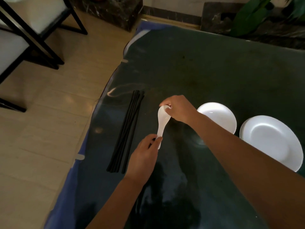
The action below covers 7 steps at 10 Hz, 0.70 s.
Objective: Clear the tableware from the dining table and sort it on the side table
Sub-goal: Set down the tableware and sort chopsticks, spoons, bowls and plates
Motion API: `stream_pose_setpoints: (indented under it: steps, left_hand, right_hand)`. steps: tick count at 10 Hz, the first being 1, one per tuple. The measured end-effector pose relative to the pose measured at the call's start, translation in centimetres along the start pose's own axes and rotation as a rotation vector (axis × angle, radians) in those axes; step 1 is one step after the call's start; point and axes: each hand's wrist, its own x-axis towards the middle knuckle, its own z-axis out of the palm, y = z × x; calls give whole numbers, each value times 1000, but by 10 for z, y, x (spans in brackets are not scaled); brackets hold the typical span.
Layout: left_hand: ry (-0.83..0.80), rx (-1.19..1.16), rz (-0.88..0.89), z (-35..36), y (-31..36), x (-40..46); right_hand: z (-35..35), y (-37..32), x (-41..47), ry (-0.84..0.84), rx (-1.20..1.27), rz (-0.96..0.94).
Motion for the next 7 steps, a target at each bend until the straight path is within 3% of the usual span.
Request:
stream_pose_setpoints:
  steps: [1,3,4,5,6,7]
  left_hand:
    - [87,128,203,1,6,23]
    - [111,195,308,5,8,39]
    - [82,164,248,6,9,36]
    - [138,181,315,2,13,32]
    - [253,243,337,-6,7,19]
    - [371,363,149,-25,-21,-20]
  right_hand:
    - [-11,11,15,23,-9,27]
    - [-15,29,25,72,-7,49]
    - [-14,34,25,71,-7,27]
    - [-16,29,28,74,-56,3]
    - [-17,17,26,185,-141,-20]
    - [-2,-14,13,297,-193,-308]
